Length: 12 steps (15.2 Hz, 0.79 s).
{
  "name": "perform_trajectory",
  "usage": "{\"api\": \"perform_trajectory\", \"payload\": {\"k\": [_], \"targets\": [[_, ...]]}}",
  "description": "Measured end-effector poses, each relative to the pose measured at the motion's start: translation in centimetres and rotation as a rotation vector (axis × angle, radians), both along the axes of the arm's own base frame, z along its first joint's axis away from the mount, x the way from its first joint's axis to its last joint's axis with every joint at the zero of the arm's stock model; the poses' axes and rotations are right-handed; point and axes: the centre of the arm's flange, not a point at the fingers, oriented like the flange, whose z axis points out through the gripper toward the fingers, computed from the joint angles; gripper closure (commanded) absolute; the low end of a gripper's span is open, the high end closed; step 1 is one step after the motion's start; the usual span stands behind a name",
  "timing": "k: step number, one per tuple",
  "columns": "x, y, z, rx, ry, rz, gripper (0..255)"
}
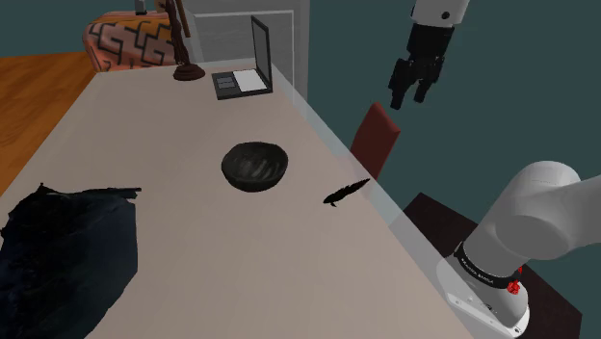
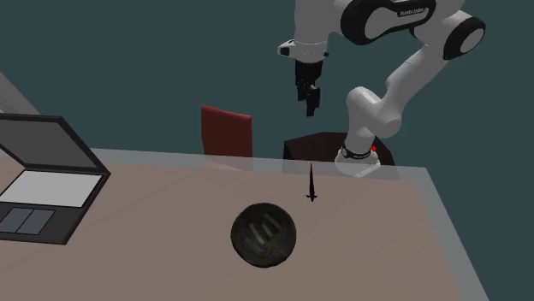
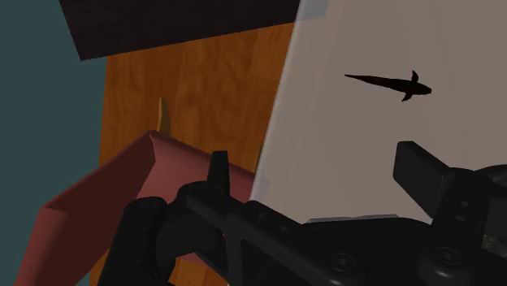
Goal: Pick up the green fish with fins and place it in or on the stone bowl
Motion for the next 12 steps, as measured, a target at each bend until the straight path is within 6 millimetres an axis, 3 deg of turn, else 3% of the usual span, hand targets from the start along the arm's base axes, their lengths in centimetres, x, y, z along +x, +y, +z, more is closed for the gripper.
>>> {"api": "perform_trajectory", "payload": {"k": [3, 8, 12], "targets": [[1.0, 0.8, -0.9, -0.003, 0.003, 0.078, 0], [4.5, 5.5, -5.0, -0.014, 0.012, 0.394, 0], [5.5, 9.6, -8.2, -0.023, 0.020, 0.661, 0]]}}
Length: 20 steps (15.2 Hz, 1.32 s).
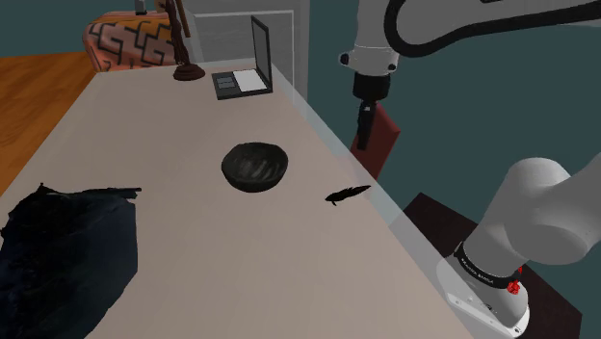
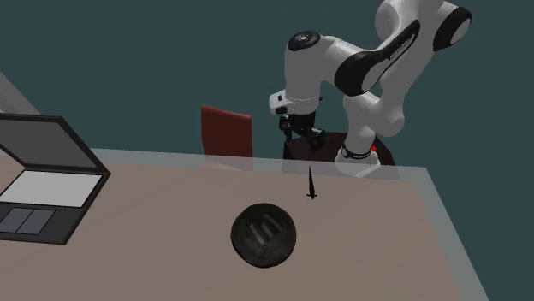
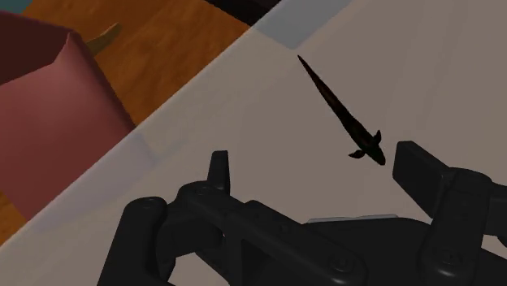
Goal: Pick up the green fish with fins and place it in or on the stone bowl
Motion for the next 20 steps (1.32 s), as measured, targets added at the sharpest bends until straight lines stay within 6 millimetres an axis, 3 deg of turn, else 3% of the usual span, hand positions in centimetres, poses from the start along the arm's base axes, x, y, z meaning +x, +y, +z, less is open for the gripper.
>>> {"api": "perform_trajectory", "payload": {"k": [5, 9, 16, 20], "targets": [[0.5, 5.4, -4.6, -0.011, 0.010, 0.334, 0], [-1.0, 9.6, -7.6, -0.019, 0.015, 0.577, 0], [-1.4, 10.1, -11.5, -0.020, 0.017, 0.621, 0], [-1.5, 10.1, -12.1, -0.020, 0.017, 0.621, 0]]}}
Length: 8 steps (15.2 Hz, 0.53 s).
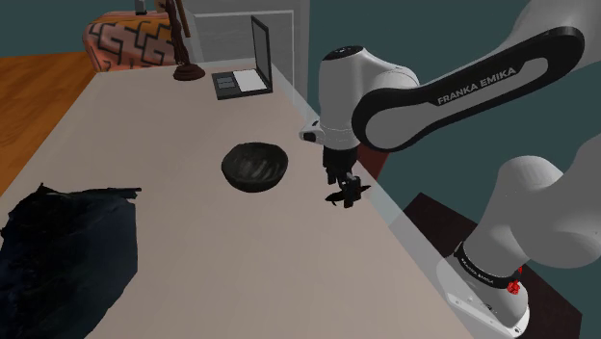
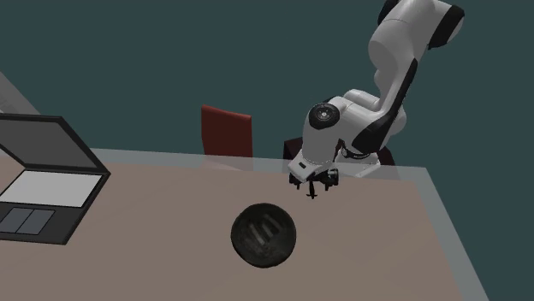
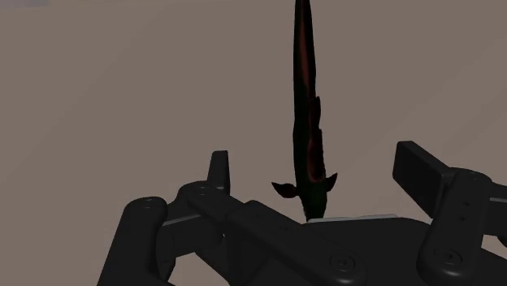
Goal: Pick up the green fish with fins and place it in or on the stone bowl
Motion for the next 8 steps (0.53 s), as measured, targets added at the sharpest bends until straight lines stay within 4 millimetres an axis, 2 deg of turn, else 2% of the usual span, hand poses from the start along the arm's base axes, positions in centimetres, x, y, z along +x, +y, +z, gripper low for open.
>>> {"api": "perform_trajectory", "payload": {"k": [3, 4, 8], "targets": [[0.00, 0.00, -0.03, 0.000, 0.000, 0.000, 0], [0.00, 0.00, -0.03, 0.000, 0.000, 0.000, 255], [0.00, 0.00, -0.02, 0.000, 0.000, 0.000, 255]]}}
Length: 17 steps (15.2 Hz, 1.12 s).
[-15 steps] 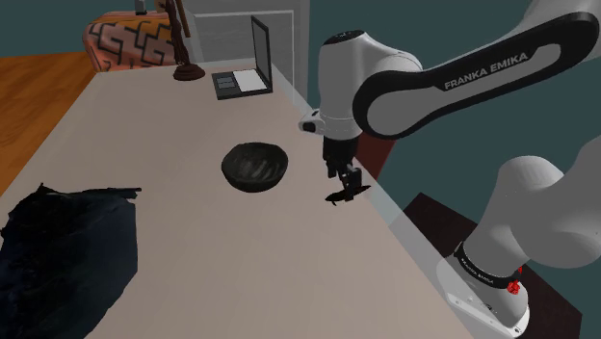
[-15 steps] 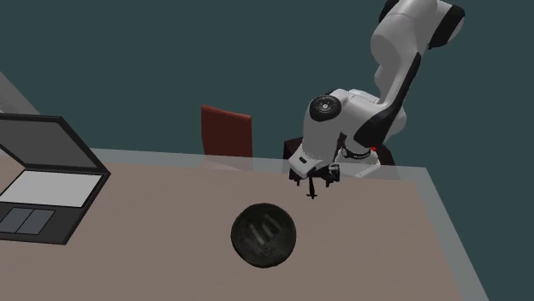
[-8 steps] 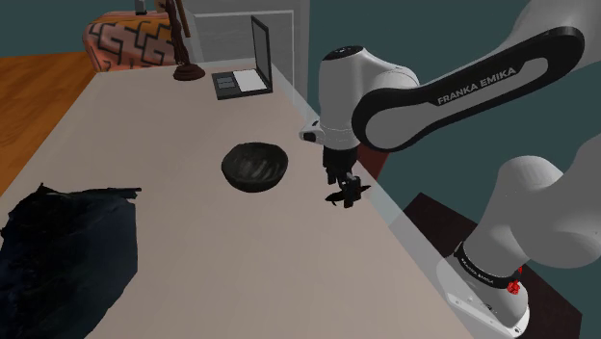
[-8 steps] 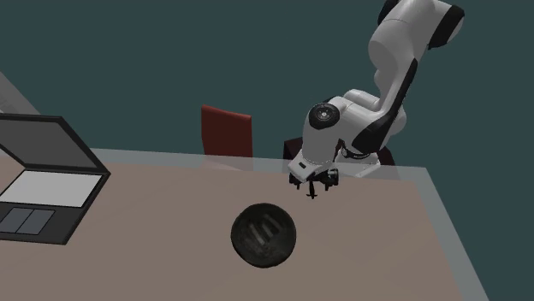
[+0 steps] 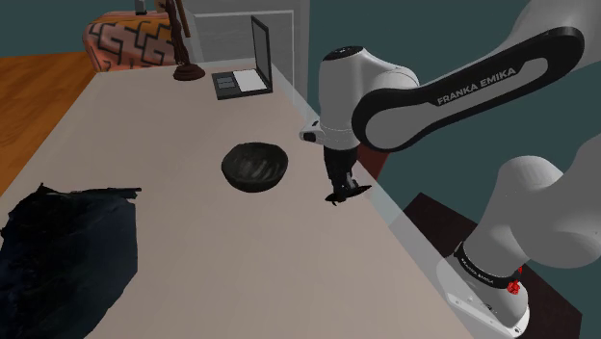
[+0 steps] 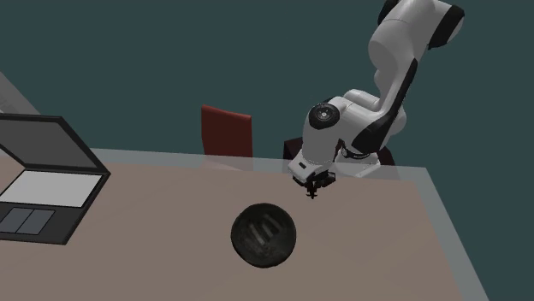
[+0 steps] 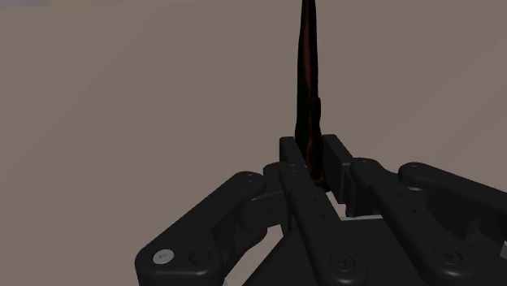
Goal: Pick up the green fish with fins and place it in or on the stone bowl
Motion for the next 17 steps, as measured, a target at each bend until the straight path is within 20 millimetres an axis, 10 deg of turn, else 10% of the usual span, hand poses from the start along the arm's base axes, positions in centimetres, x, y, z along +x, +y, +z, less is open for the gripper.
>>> {"api": "perform_trajectory", "payload": {"k": [17], "targets": [[0.0, 0.1, 5.3, 0.000, 0.000, 0.000, 255]]}}
